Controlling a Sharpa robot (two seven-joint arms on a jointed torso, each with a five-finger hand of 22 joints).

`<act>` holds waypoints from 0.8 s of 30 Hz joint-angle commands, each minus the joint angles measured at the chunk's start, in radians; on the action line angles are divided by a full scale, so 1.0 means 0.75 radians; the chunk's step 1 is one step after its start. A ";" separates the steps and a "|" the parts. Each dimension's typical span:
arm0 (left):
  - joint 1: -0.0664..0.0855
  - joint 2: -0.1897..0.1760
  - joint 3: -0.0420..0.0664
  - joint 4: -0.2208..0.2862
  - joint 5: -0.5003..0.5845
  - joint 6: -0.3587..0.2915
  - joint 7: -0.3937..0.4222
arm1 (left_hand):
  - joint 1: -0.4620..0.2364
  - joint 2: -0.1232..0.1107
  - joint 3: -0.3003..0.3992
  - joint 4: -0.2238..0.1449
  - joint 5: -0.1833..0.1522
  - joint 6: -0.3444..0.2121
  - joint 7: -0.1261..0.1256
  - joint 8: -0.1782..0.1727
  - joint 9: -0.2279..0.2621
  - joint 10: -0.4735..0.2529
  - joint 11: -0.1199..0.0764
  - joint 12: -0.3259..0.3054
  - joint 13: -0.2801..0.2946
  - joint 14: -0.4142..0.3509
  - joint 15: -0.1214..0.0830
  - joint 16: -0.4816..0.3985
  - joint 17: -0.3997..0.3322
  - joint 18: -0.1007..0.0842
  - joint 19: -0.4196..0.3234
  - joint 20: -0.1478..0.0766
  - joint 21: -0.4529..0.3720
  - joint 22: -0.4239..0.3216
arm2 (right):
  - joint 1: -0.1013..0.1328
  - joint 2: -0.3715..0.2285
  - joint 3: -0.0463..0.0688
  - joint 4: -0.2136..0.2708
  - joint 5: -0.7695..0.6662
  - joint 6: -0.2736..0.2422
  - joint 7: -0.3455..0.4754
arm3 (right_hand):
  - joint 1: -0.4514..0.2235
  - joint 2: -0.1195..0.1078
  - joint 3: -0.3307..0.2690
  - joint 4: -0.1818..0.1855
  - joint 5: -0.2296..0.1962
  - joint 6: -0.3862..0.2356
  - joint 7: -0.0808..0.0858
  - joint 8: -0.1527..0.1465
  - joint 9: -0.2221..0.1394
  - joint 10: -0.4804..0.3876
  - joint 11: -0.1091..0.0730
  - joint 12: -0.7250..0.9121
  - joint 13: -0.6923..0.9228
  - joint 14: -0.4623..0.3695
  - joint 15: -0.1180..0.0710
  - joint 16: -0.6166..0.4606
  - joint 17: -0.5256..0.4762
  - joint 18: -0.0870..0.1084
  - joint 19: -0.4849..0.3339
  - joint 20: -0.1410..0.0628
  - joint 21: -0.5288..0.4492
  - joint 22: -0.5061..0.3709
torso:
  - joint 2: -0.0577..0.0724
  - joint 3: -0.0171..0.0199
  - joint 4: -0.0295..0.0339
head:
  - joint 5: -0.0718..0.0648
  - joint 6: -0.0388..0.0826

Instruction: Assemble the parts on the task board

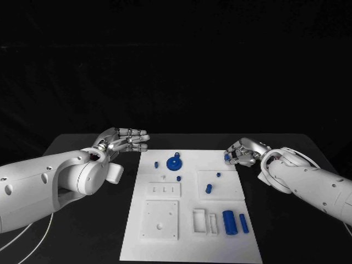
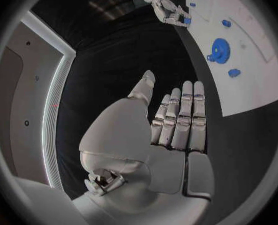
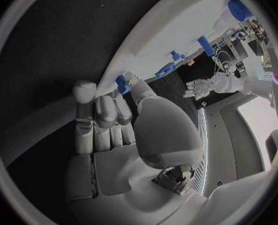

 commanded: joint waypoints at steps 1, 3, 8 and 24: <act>0.002 0.002 0.001 0.003 -0.006 0.018 0.004 | -0.004 0.010 0.004 -0.002 0.007 -0.009 0.004 0.003 0.001 -0.013 0.000 0.001 0.001 0.003 0.000 -0.003 0.002 0.004 -0.007 -0.004 0.008 -0.001 | -0.001 0.002 0.000 -0.002 -0.018 -0.009 -0.007 | -0.014 -0.001 0.010 0.002 -0.006 0.017 -0.001 -0.002 -0.001 0.007 0.002 0.009 0.001 0.007 0.005 0.009 0.002 0.006 0.065 0.009 0.004 0.082 | 0.000 0.0004 -0.0014 | 0.002 -0.001; 0.002 0.001 0.001 0.003 -0.006 0.018 0.003 | -0.004 0.010 0.004 -0.002 0.007 -0.009 0.004 0.003 0.001 -0.013 0.000 0.001 0.001 0.003 0.000 -0.003 0.002 0.004 -0.007 -0.004 0.008 -0.001 | -0.002 0.002 0.000 -0.003 -0.018 -0.007 -0.008 | -0.017 -0.001 0.017 -0.001 -0.008 0.022 -0.002 -0.003 -0.002 0.007 0.001 0.009 0.002 0.007 0.005 0.009 0.002 0.005 0.065 0.008 0.005 0.082 | 0.000 0.0006 -0.0015 | 0.002 0.000; 0.002 0.002 0.001 0.003 -0.006 0.017 0.000 | -0.005 0.008 0.005 0.000 0.007 -0.014 0.005 0.003 0.001 -0.019 0.002 0.001 0.001 0.002 0.001 -0.004 0.002 0.004 -0.008 -0.003 0.008 -0.001 | -0.002 0.002 0.000 -0.003 -0.019 -0.002 -0.006 | -0.017 0.003 0.022 -0.005 -0.012 0.031 -0.004 -0.003 -0.001 0.008 0.000 0.010 0.002 0.008 0.004 0.009 0.002 0.004 0.064 0.008 0.007 0.083 | 0.000 0.0001 -0.0004 | 0.002 -0.002; 0.002 0.003 0.001 0.004 -0.010 0.017 -0.002 | -0.005 0.008 0.005 0.000 0.007 -0.014 0.005 0.003 0.001 -0.019 0.002 0.001 0.001 0.002 0.001 -0.004 0.002 0.004 -0.008 -0.003 0.008 -0.001 | -0.012 0.009 0.000 0.003 -0.019 0.002 0.001 | -0.026 0.021 0.029 -0.016 -0.034 0.077 -0.018 -0.003 -0.001 0.013 -0.007 0.014 0.006 0.009 -0.001 0.011 0.005 -0.003 0.064 0.003 0.011 0.084 | 0.000 0.0002 0.0009 | 0.002 -0.006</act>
